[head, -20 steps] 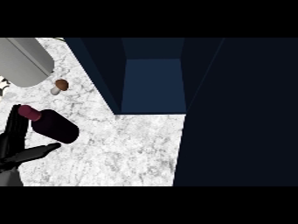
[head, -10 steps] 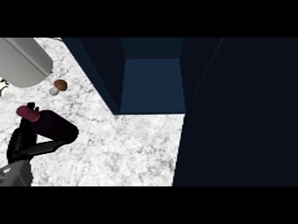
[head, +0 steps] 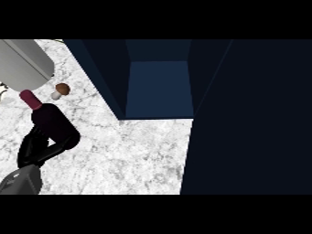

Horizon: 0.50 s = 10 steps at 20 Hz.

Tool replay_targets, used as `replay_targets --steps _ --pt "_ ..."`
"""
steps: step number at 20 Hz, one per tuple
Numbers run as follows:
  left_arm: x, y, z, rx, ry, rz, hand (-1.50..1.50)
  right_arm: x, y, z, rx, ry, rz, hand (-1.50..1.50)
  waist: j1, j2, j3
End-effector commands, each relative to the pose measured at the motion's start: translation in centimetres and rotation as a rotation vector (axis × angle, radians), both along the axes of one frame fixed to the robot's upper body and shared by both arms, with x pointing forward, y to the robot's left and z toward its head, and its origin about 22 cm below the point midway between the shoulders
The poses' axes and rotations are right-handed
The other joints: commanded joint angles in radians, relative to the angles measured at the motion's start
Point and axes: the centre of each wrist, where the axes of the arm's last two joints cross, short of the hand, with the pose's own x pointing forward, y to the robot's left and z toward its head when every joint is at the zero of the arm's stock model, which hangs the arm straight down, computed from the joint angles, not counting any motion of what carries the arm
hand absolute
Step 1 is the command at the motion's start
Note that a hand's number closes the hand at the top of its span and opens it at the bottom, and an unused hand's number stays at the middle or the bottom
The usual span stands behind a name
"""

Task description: Pick up the wine, place it into the cabinet and close the cabinet

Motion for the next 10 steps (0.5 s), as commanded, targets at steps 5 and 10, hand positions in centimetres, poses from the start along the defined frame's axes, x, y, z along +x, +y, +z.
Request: replay_targets --steps 5,10 --pt "-0.3 -2.1 -1.4 -0.011 -0.011 -0.098 1.5 -2.4 -0.1 2.1 0.04 -0.053 0.037 -1.5 -0.006 0.001 0.0" --pt "-2.7 -1.9 -2.9 0.035 -0.049 -0.067 1.5 -2.5 -1.0 1.8 0.018 -0.029 0.022 -1.5 -0.003 0.001 0.0"
